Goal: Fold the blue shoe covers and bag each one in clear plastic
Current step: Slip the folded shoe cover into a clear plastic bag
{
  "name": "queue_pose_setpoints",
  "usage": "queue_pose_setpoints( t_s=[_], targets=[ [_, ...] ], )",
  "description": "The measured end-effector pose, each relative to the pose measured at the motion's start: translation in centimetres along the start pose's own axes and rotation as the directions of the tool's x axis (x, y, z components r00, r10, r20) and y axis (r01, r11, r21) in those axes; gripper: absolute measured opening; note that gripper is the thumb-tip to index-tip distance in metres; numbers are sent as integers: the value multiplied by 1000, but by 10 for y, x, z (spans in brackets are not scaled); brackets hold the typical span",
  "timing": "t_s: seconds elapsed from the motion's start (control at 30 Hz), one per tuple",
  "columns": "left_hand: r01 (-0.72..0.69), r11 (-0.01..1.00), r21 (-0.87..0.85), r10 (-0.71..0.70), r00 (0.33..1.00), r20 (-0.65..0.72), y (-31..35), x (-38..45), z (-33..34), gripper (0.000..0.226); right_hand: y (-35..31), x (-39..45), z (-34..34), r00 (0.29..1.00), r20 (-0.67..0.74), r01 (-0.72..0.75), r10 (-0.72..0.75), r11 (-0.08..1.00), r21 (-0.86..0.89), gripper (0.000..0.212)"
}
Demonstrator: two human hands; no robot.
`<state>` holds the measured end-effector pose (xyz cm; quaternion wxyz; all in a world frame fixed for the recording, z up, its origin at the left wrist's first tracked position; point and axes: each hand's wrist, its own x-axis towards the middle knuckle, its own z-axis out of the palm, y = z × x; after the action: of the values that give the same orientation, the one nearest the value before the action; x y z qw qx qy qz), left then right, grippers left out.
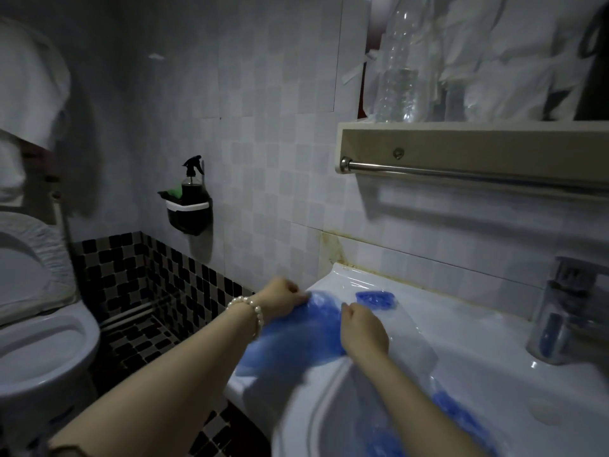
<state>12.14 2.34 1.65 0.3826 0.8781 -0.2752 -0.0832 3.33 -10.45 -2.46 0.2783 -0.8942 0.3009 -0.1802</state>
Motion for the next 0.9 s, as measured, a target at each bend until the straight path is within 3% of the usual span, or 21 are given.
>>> queue_pose_setpoints(
  t_s=[0.07,0.1,0.17,0.2,0.23,0.3,0.37,0.43,0.53,0.63,0.73,0.77,0.87,0.9],
  targets=[
    [-211,977,22,211,956,-205,12,-6,-14,30,0,10,-6,994,-109,62,-11,875,480,23],
    [-333,935,124,356,883,-306,16,-12,-20,23,0,13,-12,982,-187,129,-15,777,616,16],
    [-496,773,396,628,690,-361,17,-28,-24,16,2,15,-25,947,-310,289,-88,658,695,27],
    [-546,689,477,712,632,-306,13,-37,-21,20,4,13,-32,926,-341,364,-165,637,680,39],
    [-579,639,506,748,621,-234,4,-46,-15,24,6,9,-38,903,-341,427,-262,643,636,50],
    [-605,605,518,752,648,-121,-17,-60,1,26,9,-2,-43,836,-269,547,-479,678,492,61],
    [-599,630,495,712,700,-59,-38,-69,17,22,14,-14,-36,750,-101,642,-654,682,350,60],
    [-554,720,418,634,770,-73,-52,-76,27,23,17,-26,-25,667,37,717,-744,654,242,52],
    [-489,810,323,555,816,-159,-64,-78,33,35,28,-30,-6,530,54,841,-846,533,92,52],
    [-486,827,283,540,825,-163,-69,-78,32,38,32,-26,3,566,26,824,-824,567,18,57],
    [-432,859,276,492,845,-210,-66,-80,31,39,33,-21,10,550,-43,835,-834,550,24,35],
    [-401,868,292,471,852,-229,-64,-81,30,37,33,-20,12,573,-39,819,-818,571,59,27],
    [-253,940,228,303,928,-218,-56,-78,24,33,34,-11,10,770,74,595,-634,755,274,13],
    [-179,966,187,213,959,-185,-54,-75,21,40,33,-9,9,807,142,511,-573,798,318,21]
  ],
)
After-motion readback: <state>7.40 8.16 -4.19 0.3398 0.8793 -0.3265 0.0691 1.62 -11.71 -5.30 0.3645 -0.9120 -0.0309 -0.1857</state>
